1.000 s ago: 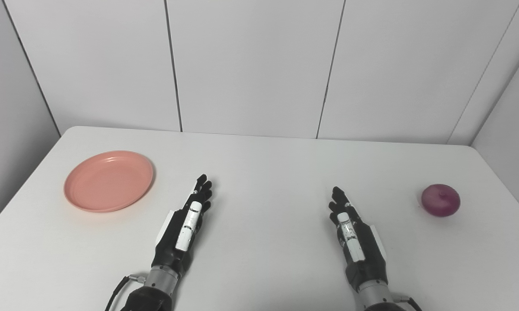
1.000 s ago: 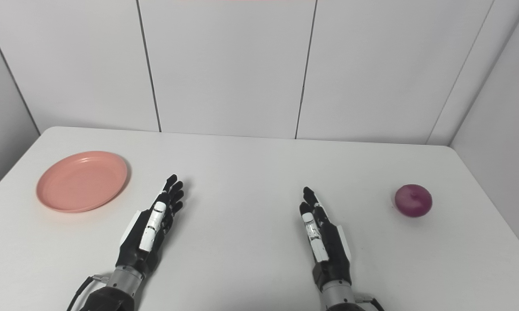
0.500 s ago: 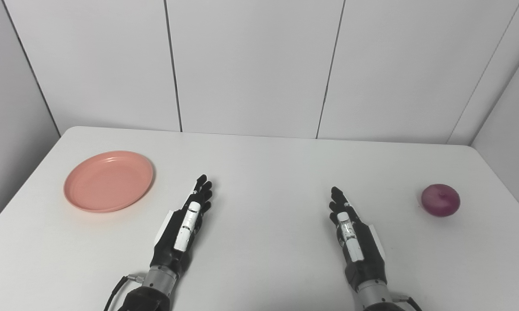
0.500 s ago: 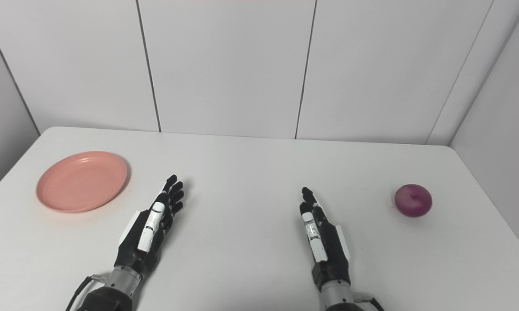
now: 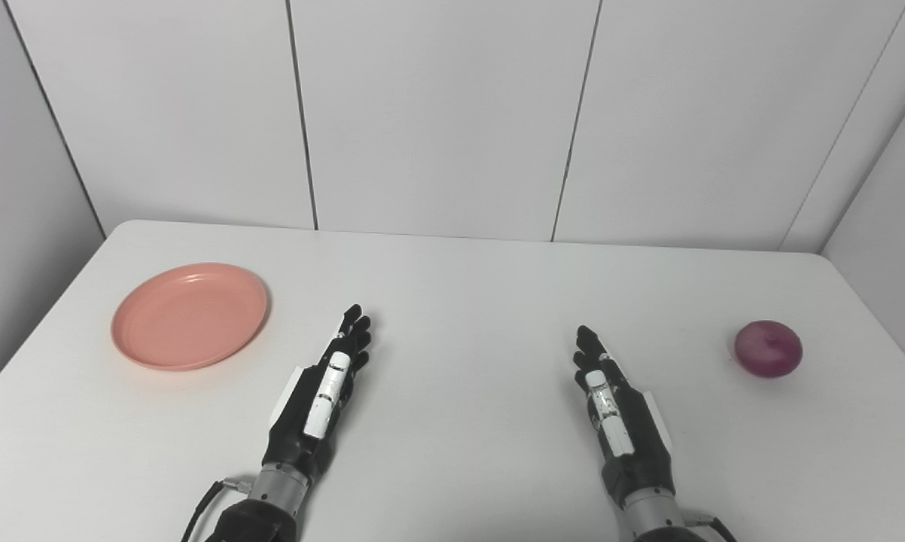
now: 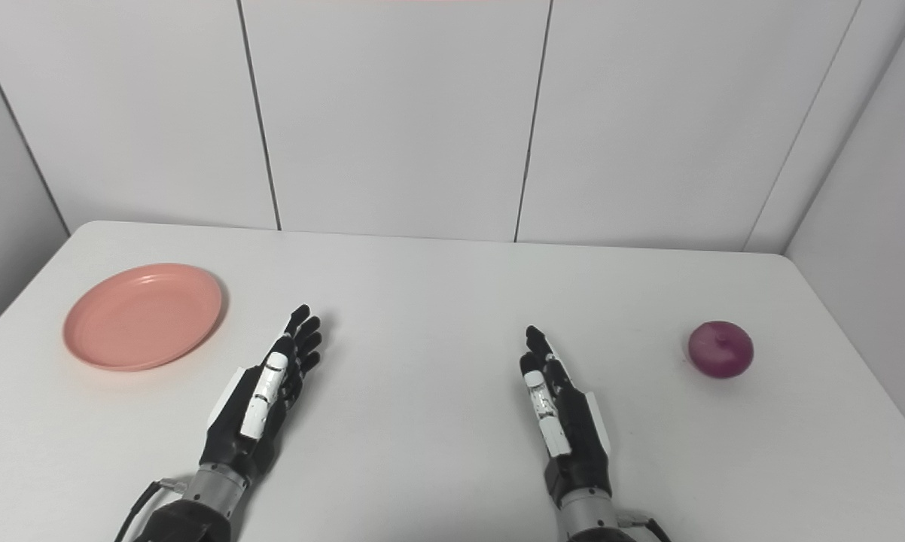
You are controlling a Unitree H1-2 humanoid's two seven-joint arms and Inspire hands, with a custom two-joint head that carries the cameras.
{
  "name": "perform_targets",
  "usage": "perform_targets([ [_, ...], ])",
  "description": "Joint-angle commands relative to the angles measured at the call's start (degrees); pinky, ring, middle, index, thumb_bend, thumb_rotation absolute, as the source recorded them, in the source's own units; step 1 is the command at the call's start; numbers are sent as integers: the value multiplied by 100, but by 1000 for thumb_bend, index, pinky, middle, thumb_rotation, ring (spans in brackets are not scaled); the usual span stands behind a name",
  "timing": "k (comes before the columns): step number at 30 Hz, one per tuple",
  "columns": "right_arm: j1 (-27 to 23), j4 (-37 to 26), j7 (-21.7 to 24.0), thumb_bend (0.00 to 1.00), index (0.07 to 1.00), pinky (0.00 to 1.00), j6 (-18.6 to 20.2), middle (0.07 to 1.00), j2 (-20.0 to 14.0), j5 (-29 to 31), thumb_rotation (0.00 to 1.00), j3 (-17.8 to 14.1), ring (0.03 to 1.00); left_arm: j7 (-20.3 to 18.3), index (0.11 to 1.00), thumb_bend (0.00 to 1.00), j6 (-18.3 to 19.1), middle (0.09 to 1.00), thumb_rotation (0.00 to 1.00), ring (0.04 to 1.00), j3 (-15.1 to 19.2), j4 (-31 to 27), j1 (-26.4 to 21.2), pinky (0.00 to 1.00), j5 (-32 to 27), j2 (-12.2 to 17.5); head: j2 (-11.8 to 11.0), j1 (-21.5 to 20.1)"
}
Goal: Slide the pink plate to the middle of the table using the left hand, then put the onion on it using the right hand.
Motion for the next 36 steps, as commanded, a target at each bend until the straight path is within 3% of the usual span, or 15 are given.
perform_targets([
  [1, -147, -91, 72, 517, 938, 1000, -284, 962, -56, 63, 796, -22, 976, -12, 1000, 499, -117, 1000, 1000, 1000, -30, 59, -75, 1000, 26, -23, -59, 255],
  [2, -137, -76, 106, 517, 938, 1000, -288, 962, -104, 97, 797, -42, 977, 24, 1000, 503, -106, 1000, 1000, 1000, -67, 62, -60, 1000, 99, -44, -140, 549],
  [7, -109, 138, 368, 494, 975, 1000, -601, 998, -402, 260, 860, -86, 1000, 120, 1000, 550, -191, 1000, 1000, 1000, -153, 193, -66, 1000, 241, -185, -400, 1265],
  [11, -153, 495, 631, 489, 991, 1000, -898, 1000, -563, 551, 922, -153, 1000, 227, 1000, 540, -352, 1000, 1000, 1000, -103, 310, -137, 1000, 256, -334, -535, 1528],
  [16, -180, 734, 770, 501, 998, 1000, -1118, 1000, -652, 702, 921, -219, 1000, 330, 998, 517, -503, 1000, 1000, 1000, -27, 352, -273, 998, 266, -470, -658, 1699],
  [23, -190, 789, 743, 461, 1000, 1000, -1223, 1000, -677, 682, 926, -232, 1000, 323, 985, 543, -530, 994, 1000, 984, 169, 400, -679, 971, 66, -384, -746, 1737],
  [31, -236, 873, 742, 444, 1000, 1000, -1298, 1000, -684, 724, 926, -272, 1000, 222, 958, 567, -221, 970, 1000, 965, 553, 302, -1150, 959, -441, -101, -874, 1749],
  [36, -265, 983, 764, 447, 1000, 1000, -1399, 1000, -683, 758, 907, -297, 1000, 307, 933, 585, 16, 947, 1000, 946, 740, 161, -1463, 941, -453, 29, -963, 1793],
])
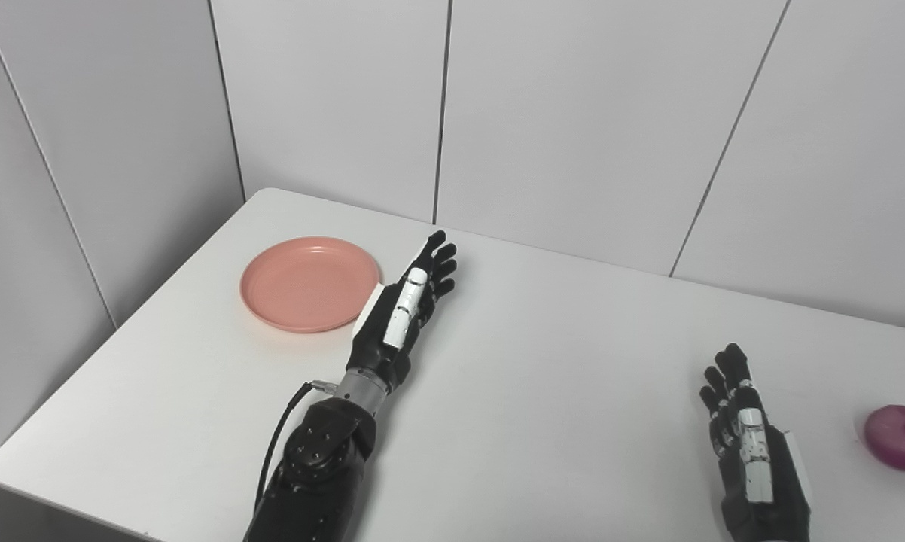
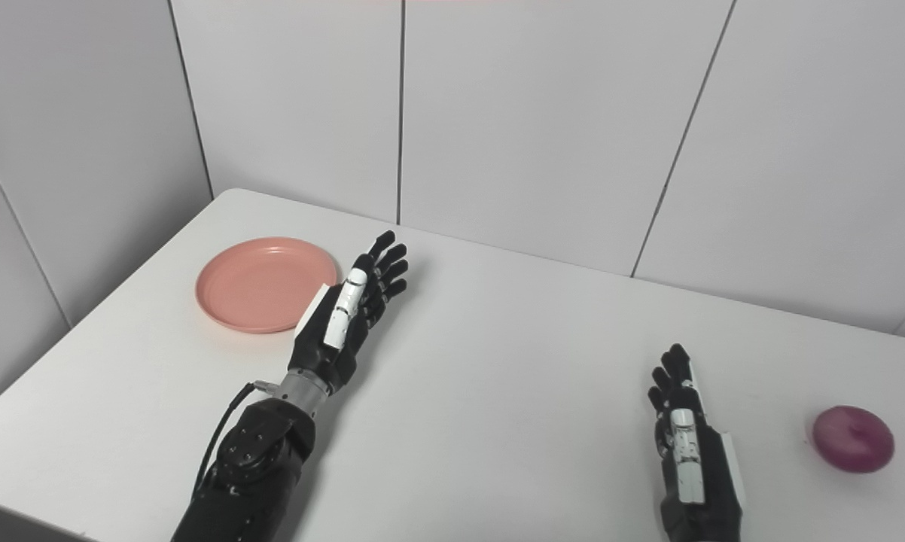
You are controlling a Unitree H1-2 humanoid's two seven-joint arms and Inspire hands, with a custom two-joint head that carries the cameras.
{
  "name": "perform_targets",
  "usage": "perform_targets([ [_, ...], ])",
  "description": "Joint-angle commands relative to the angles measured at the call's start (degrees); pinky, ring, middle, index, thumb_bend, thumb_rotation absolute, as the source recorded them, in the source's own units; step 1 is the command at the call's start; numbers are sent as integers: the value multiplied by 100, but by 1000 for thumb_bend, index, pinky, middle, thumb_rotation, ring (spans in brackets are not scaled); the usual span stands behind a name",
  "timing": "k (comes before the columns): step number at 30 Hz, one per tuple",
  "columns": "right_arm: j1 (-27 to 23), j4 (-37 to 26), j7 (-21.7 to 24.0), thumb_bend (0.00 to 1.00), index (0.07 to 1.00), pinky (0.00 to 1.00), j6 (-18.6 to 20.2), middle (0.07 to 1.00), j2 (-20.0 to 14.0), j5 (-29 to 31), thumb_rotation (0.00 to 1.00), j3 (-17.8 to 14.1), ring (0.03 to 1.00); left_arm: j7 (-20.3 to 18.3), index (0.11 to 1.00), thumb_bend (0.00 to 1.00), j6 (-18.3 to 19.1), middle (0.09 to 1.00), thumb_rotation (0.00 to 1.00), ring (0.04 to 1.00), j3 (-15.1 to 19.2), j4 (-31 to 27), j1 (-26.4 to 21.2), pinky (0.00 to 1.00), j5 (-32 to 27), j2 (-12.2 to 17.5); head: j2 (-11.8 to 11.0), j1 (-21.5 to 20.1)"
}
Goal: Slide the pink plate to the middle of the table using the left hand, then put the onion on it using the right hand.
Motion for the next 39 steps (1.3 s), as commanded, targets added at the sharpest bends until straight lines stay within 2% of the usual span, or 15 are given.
perform_targets([
  [1, 102, 312, 92, 447, 1000, 1000, -315, 1000, -25, 80, 903, -48, 1000, 54, 934, 587, 62, 946, 1000, 944, 42, -250, -401, 943, 12, 85, -34, -5],
  [9, 70, 496, 198, 475, 1000, 1000, -333, 1000, -43, 177, 874, -43, 1000, 223, 919, 587, 8, 923, 1000, 914, 244, -133, -732, 926, 235, 390, -151, 48],
  [15, 48, 620, 212, 494, 1000, 1000, -419, 1000, -26, 210, 843, -60, 1000, 267, 907, 623, 24, 915, 1000, 921, 421, 94, -1039, 938, 252, 736, -215, 104],
  [20, 53, 638, 201, 488, 1000, 1000, -414, 1000, -44, 199, 838, -66, 1000, 262, 907, 625, -75, 914, 1000, 922, 605, 426, -1305, 941, 238, 1105, -247, 147],
  [24, 47, 683, 225, 502, 1000, 1000, -447, 1000, -56, 219, 830, -72, 1000, 310, 883, 628, -37, 892, 1000, 874, 739, 605, -1460, 891, 229, 1339, -261, 162],
  [32, 34, 755, 283, 512, 1000, 1000, -524, 1000, -61, 248, 832, -96, 1000, 330, 884, 621, -234, 886, 1000, 880, 887, 1282, -1750, 876, 359, 1879, -269, 156],
  [36, 35, 773, 313, 539, 1000, 1000, -477, 1000, -52, 301, 820, -103, 1000, 343, 876, 633, -260, 886, 1000, 871, 964, 1591, -1848, 854, 330, 2076, -264, 175],
  [39, 28, 809, 325, 559, 1000, 1000, -474, 1000, -51, 330, 815, -115, 1000, 273, 876, 604, -326, 880, 1000, 873, 986, 1789, -1879, 866, 287, 2198, -264, 186],
])
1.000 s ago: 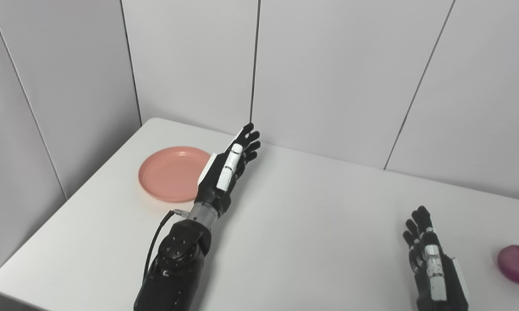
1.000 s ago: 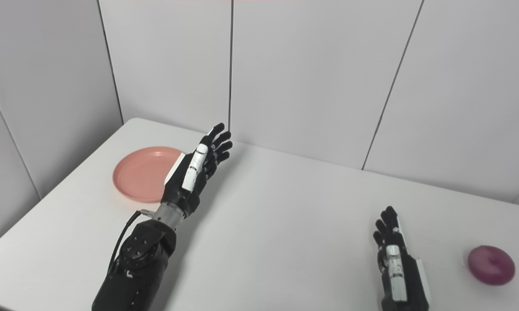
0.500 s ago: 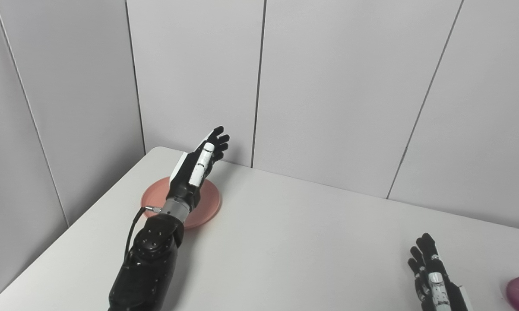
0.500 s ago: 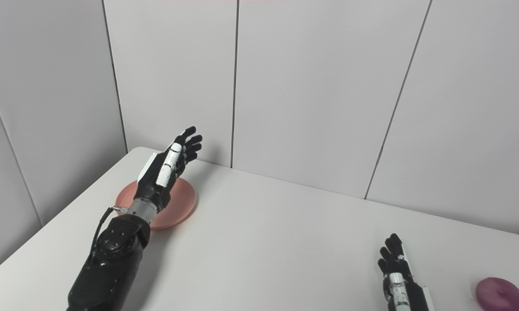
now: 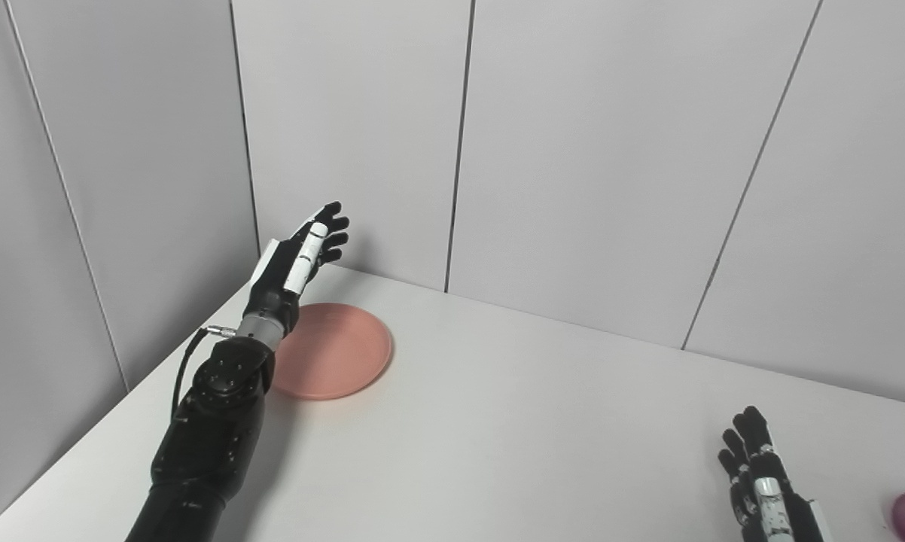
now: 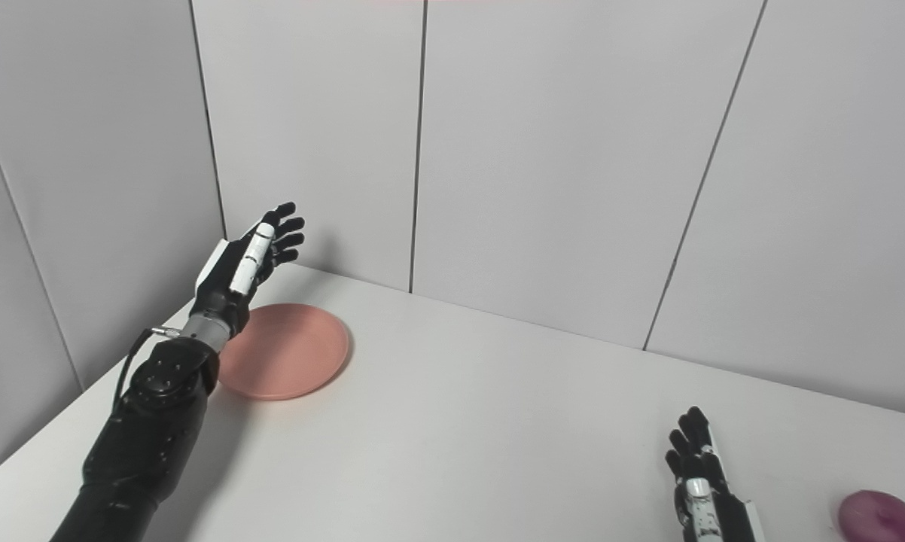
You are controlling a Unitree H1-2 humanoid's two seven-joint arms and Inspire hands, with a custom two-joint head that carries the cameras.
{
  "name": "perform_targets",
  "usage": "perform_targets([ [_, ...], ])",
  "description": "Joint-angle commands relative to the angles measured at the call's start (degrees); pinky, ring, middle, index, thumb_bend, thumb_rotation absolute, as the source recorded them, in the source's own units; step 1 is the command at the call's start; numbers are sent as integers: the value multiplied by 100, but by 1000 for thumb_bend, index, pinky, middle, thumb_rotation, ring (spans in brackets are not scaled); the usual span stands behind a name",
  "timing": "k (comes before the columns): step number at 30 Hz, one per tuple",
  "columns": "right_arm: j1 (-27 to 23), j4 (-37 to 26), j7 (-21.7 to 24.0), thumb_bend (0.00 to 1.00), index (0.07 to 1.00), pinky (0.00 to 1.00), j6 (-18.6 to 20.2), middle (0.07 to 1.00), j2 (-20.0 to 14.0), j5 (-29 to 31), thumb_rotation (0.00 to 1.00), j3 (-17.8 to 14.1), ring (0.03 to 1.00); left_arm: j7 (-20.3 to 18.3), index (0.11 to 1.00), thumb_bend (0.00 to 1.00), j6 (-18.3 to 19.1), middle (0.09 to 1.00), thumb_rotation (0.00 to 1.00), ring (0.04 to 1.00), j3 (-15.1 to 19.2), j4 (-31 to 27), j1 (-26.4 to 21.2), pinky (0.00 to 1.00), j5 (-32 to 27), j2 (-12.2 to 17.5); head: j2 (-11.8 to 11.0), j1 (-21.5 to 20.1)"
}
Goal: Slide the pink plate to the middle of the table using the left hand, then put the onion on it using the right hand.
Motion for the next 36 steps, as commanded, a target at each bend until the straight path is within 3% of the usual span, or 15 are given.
perform_targets([
  [1, 202, 443, 104, 564, 1000, 1000, -220, 1000, 22, 104, 815, -36, 1000, -55, 874, 591, -303, 872, 1000, 868, 50, 53, -401, 860, -16, 234, 8, 1],
  [15, 179, 559, 139, 559, 1000, 1000, -294, 1000, 15, 171, 809, -34, 1000, -214, 873, 579, -862, 872, 1000, 867, 221, 1170, -587, 855, -160, 630, 5, 51],
  [36, 201, 547, 153, 561, 1000, 1000, -309, 1000, 6, 247, 790, -40, 1000, -395, 870, 544, -1622, 876, 1000, 880, 304, 2700, -767, 873, -338, 735, 37, 51],
])
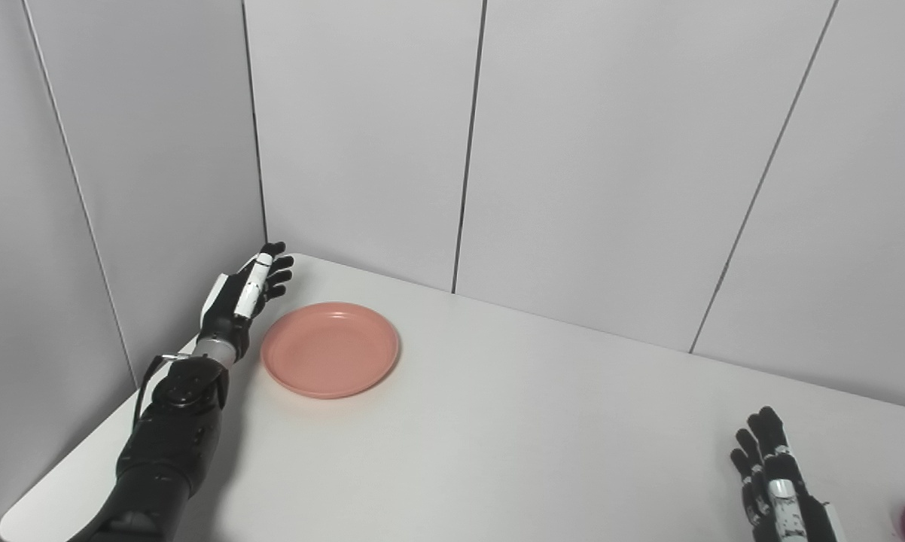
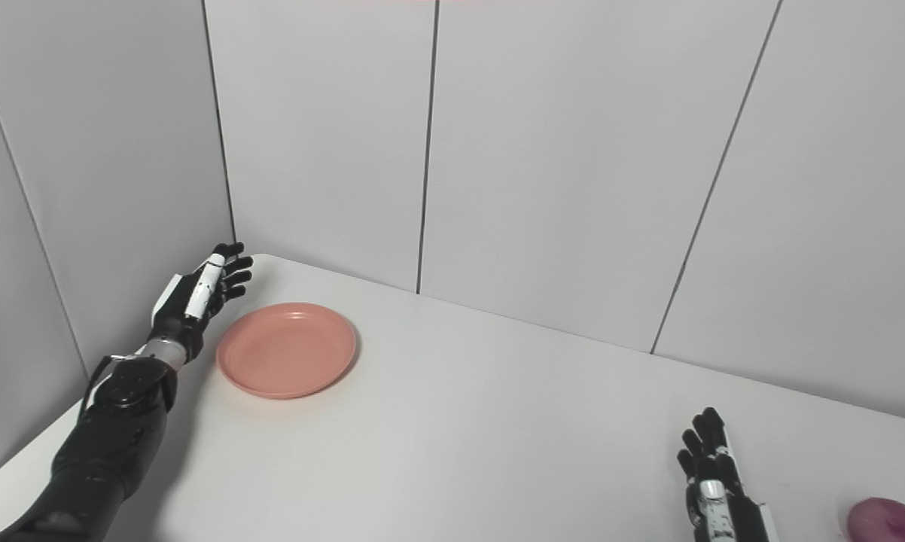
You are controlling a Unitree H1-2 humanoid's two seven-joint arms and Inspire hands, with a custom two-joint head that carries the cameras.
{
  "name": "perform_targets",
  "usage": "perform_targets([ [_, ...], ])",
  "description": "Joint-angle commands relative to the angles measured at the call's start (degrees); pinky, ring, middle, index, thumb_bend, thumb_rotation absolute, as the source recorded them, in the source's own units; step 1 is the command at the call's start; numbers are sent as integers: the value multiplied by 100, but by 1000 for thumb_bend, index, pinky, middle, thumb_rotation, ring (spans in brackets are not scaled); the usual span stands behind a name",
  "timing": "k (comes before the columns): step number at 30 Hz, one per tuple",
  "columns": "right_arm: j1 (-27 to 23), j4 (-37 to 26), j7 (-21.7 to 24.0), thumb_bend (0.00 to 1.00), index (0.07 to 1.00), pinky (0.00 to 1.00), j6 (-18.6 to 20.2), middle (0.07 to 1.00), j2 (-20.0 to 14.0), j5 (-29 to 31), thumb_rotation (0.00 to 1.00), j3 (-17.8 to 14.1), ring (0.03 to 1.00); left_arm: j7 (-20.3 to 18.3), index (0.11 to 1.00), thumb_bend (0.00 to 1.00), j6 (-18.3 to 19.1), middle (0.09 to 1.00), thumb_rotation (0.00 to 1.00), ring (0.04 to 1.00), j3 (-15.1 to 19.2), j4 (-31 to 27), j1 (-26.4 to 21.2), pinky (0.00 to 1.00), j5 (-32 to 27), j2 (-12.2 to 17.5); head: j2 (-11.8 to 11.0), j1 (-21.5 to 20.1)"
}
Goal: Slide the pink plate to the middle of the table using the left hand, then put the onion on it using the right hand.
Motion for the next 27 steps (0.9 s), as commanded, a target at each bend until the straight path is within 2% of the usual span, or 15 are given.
perform_targets([
  [1, 284, 382, 110, 564, 1000, 1000, -154, 1000, 24, 67, 788, -15, 1000, -26, 867, 549, -337, 873, 1000, 876, 29, 13, -412, 864, -50, 245, 11, 7],
  [10, 310, 336, 124, 569, 1000, 1000, -101, 1000, 40, 83, 785, -34, 1000, 22, 864, 514, -514, 866, 1000, 866, -32, 516, -469, 846, 18, 257, 47, 14],
  [14, 333, 277, 117, 576, 1000, 1000, -64, 1000, 30, 65, 783, -33, 1000, -60, 859, 501, -555, 859, 1000, 859, -39, 583, -457, 844, -44, 251, 60, 12],
  [20, 382, 158, 73, 535, 1000, 1000, -39, 1000, 23, 8, 789, -35, 999, -17, 860, 547, -527, 871, 1000, 879, -156, 663, -417, 926, 99, 251, 88, -5],
  [23, 392, 133, 60, 538, 1000, 1000, -55, 999, 23, -13, 794, -39, 992, -99, 858, 555, -658, 873, 1000, 887, -225, 752, -419, 926, 124, 261, 102, -3],
  [27, 400, 87, 37, 552, 1000, 1000, -42, 996, 21, -56, 793, -35, 989, -142, 864, 547, -579, 875, 1000, 894, -296, 623, -363, 910, 125, 223, 109, -2],
])
